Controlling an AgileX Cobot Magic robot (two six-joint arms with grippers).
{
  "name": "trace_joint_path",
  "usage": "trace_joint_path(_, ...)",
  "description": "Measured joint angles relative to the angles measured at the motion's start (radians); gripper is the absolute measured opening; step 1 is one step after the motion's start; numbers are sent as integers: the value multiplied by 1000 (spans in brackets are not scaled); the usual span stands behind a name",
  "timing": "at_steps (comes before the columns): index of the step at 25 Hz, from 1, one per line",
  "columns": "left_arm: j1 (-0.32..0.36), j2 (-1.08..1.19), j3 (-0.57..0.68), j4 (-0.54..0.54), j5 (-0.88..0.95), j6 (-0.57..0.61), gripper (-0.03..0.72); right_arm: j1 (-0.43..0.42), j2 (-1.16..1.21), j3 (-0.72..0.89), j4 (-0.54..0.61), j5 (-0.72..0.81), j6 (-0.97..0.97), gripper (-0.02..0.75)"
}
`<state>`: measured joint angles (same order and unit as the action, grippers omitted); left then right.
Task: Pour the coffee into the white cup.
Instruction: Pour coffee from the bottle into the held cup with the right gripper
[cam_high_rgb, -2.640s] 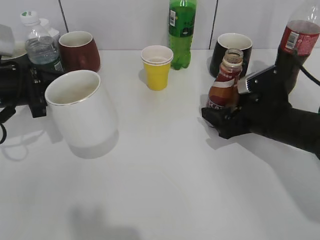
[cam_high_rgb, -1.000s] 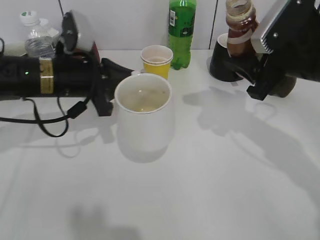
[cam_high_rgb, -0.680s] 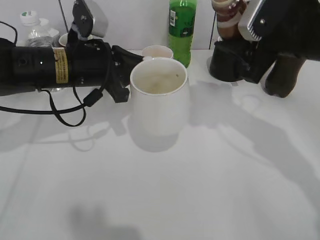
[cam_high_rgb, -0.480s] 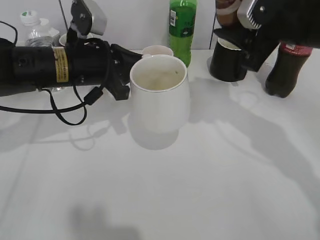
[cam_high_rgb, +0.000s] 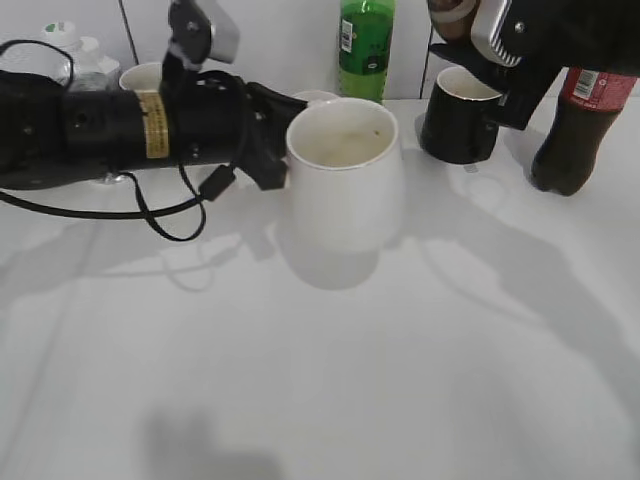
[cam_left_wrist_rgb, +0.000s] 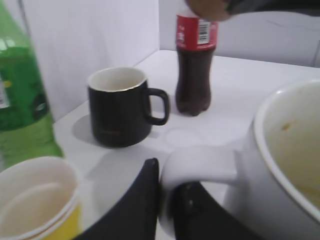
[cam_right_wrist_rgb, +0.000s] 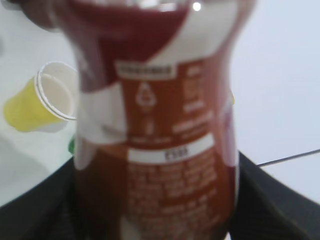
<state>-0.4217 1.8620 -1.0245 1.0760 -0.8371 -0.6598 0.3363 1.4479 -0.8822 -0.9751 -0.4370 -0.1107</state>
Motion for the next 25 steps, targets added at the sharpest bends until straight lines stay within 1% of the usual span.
trace_joint_path(6,-55,7,-5,6,28,0,45,0,0,0,-2,4,-27,533)
trace_joint_path(9,-68,10,-7,6,40,0,45,0,0,0,-2,9,-63,533)
trace_joint_path(21,-73,12,-8,6,74,0,45,0,0,0,-3,12,-240,533)
trace_joint_path(25,-73,12,-8,6,71,0,45,0,0,0,-3,12,-327,533)
